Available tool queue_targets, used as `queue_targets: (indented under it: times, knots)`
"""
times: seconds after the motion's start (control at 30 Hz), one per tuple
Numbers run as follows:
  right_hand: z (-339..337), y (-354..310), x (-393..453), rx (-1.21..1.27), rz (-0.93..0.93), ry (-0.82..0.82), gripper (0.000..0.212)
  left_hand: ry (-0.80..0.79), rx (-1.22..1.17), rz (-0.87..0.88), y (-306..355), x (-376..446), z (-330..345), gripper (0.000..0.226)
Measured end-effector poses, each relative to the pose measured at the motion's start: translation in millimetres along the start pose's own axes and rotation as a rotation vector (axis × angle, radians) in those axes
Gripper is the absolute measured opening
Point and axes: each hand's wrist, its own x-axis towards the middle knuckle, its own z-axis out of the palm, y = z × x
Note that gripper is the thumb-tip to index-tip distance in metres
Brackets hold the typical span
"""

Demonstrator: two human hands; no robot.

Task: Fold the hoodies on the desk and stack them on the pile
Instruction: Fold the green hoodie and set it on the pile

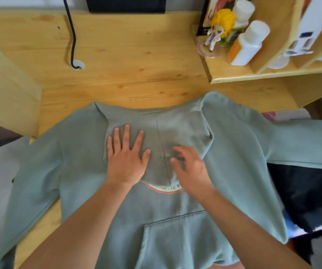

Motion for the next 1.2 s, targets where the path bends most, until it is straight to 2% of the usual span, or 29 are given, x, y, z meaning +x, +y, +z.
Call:
queue_targets:
  times: [0.07, 0.1, 0.13, 0.23, 0.3, 0.4, 0.47, 0.53, 0.63, 0.73, 0.77, 0.87, 1.0, 1.2]
  knots:
    - [-31.2, 19.5, 16.7, 0.030, 0.056, 0.378, 0.018, 0.035, -0.002, 0.021, 1.5, 1.3, -0.1, 0.067]
    - [-45.4, 28.7, 27.0, -0.004, 0.098, 0.474, 0.012, 0.063, 0.003, 0.023, 2.2, 1.0, 0.0, 0.066]
    - [-55.4, 37.3, 37.8, -0.045, 0.127, 0.497, 0.011, 0.098, 0.011, 0.026, 3.0, 0.6, 1.7, 0.065]
    - [-61.0, 58.8, 70.2, -0.174, 0.158, 0.314, 0.026, 0.131, 0.041, 0.023, 4.1, 1.0, 5.1, 0.064]
    - [-59.3, 63.8, 82.3, -0.245, 0.117, 0.234, 0.021, 0.145, 0.048, 0.021, 4.5, 1.4, 4.8, 0.064]
    - [-71.3, 59.0, 86.7, -0.270, -0.116, 0.365, 0.013, 0.153, 0.050, 0.022, 4.8, 0.9, 5.8, 0.064]
    - [-85.4, 49.8, 87.8, -0.141, -0.221, 0.424, 0.009, 0.167, 0.054, 0.025, 3.7, 0.3, 6.6, 0.064]
    - [-96.1, 43.5, 90.9, 0.020, -0.188, 0.430, 0.005, 0.173, 0.056, 0.026, 3.9, -0.1, 6.0, 0.064]
    - [-103.9, 41.7, 97.9, 0.120, -0.057, 0.349, 0.018, 0.174, 0.054, 0.020, 5.0, 0.6, 5.3, 0.064]
    - [-103.5, 38.7, 98.7, 0.080, 0.126, 0.137, 0.010, 0.179, 0.066, 0.024, 5.1, 0.7, 6.3, 0.064]
    - [-102.5, 38.4, 98.0, 0.065, 0.170, 0.086, 0.014, 0.178, 0.069, 0.024, 4.8, 0.6, 6.2, 0.064]
    - [-96.8, 36.3, 94.5, -0.120, 0.180, -0.031, 0.019, 0.181, 0.070, 0.020, 4.7, 0.6, 5.2, 0.064]
    - [-98.0, 26.4, 95.4, -0.182, 0.136, 0.064, 0.012, 0.179, 0.068, 0.020, 5.2, 0.3, 4.7, 0.064]
    - [-102.6, 27.0, 100.3, -0.247, 0.088, 0.085, 0.010, 0.178, 0.062, 0.031, 4.1, 0.2, 3.8, 0.063]
